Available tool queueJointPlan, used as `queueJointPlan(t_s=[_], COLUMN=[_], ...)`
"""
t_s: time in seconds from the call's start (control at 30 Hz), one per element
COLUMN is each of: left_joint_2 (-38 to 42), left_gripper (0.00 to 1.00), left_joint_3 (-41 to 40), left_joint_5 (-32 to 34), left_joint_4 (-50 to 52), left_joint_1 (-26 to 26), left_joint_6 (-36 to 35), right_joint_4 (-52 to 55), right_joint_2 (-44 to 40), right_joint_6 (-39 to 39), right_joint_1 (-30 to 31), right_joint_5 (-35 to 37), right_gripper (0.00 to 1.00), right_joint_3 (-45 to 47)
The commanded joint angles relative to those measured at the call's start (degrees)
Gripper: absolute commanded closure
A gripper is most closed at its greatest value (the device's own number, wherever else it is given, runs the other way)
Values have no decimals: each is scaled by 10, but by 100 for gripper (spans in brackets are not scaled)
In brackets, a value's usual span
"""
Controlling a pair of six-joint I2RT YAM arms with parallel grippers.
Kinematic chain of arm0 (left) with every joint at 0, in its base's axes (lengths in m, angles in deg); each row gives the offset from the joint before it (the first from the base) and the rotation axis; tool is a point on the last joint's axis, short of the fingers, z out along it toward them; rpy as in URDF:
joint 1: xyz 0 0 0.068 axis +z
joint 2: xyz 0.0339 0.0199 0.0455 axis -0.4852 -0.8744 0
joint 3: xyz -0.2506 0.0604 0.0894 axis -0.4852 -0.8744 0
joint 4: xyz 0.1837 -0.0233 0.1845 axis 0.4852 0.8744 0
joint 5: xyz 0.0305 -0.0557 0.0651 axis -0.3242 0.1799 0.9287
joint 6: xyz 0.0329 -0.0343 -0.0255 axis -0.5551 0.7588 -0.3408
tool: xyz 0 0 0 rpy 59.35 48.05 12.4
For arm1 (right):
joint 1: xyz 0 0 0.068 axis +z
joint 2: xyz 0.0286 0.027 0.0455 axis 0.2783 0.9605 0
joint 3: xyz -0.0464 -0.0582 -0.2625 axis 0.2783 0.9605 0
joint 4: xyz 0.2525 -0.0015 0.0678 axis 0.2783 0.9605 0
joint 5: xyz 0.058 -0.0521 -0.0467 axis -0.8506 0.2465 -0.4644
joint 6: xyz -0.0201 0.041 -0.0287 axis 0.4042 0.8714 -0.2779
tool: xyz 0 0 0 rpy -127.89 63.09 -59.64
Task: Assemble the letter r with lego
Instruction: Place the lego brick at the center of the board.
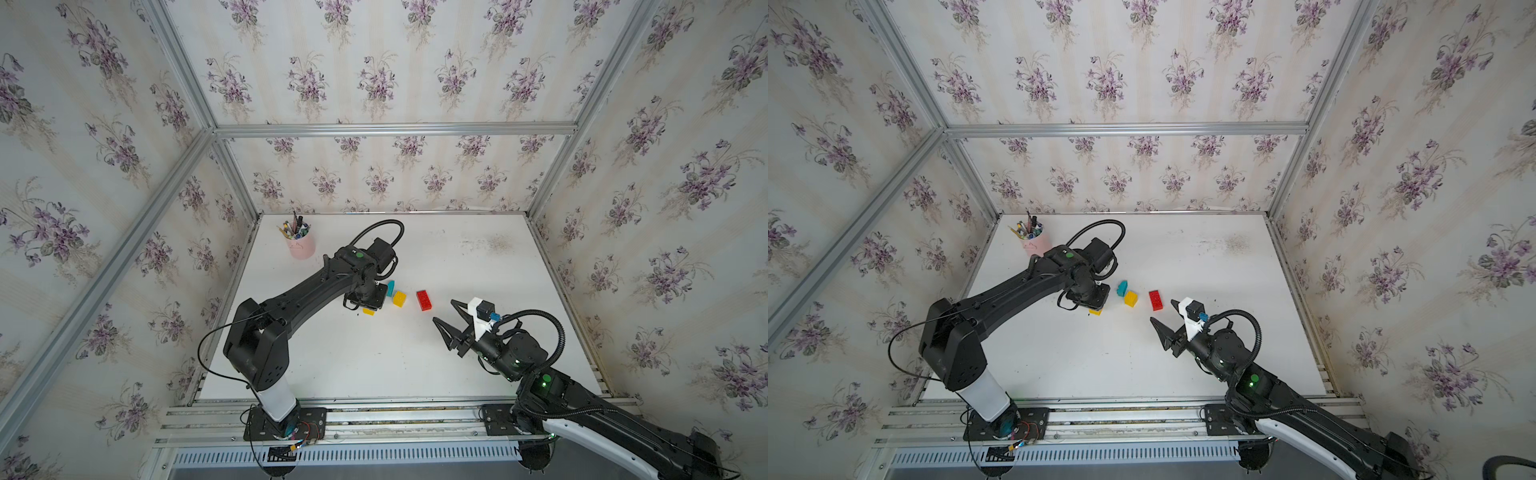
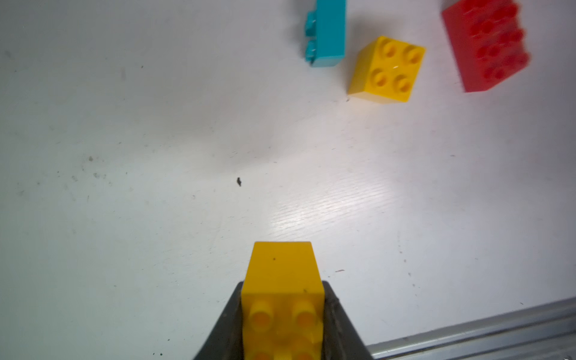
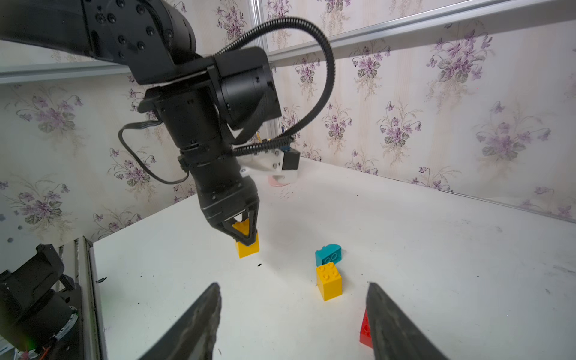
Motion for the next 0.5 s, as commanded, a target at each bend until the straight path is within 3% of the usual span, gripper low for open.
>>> queueJointPlan(t_s=[0.0,0.17,0.47], left_joint_2=[3,20,2], left_gripper=[80,80,78], left_joint_3=[-32,-85,-148], left_joint_5=[67,90,57], left_joint_4=[-29,-101,-224], left_joint_1=[0,-3,-17], left_joint_6=[54,98,133], right_joint_4=[23,50,51], right_joint_2=[33,126,155], right_joint_6=[14,18,23], right_joint_1=[0,0,0], right_joint_5=[17,54,63], right_gripper=[29,36,38], right_joint_3=[-25,-76,-103])
